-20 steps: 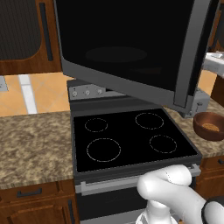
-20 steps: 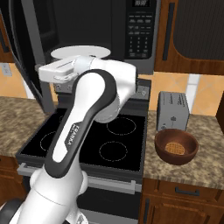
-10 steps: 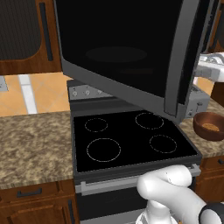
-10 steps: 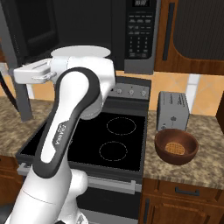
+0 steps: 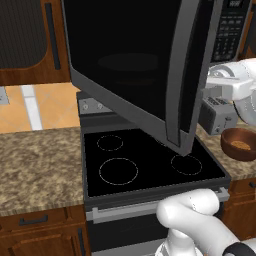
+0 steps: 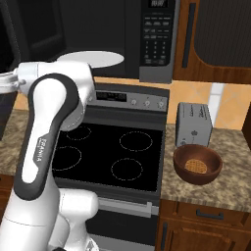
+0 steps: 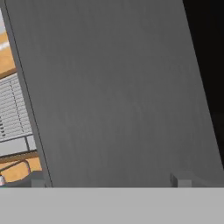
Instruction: Open the microwave, place the bowl with waffle inside the microwave, then close the microwave door and turn it on.
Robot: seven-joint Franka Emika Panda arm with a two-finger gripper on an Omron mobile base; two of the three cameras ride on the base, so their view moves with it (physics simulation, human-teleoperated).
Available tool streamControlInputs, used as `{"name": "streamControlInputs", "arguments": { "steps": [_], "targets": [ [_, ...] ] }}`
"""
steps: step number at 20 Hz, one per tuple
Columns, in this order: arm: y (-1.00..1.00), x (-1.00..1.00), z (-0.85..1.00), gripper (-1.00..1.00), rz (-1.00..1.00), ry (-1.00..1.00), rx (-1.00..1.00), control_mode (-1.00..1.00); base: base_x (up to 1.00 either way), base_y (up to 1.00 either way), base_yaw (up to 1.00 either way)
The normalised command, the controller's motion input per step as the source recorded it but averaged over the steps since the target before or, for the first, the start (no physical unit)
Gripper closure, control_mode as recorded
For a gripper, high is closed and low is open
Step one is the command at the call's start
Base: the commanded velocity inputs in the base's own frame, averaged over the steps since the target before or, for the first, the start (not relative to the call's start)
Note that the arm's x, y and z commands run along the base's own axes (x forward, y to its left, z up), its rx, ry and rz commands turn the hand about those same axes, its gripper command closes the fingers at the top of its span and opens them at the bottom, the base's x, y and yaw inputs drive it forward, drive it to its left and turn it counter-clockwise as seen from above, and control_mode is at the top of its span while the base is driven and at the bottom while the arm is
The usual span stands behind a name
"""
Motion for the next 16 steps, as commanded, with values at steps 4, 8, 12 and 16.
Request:
{"name": "streamControlInputs", "arguments": {
  "steps": [4, 8, 12, 16],
  "targets": [
    [0.68, 0.01, 0.0, -1.0, 0.14, 0.03, -0.03, -1.0, 0.0, 0.0, 0.0],
    [0.65, 0.01, 0.0, -1.0, 0.13, 0.01, -0.03, -1.0, 0.0, 0.0, 0.0],
    [0.69, 0.1, 0.0, -1.0, 0.11, 0.01, -0.03, -1.0, 0.0, 0.0, 0.0],
    [0.66, 0.09, 0.0, -1.0, 0.11, 0.0, -0.03, -1.0, 0.0, 0.0, 0.0]
  ]
}}
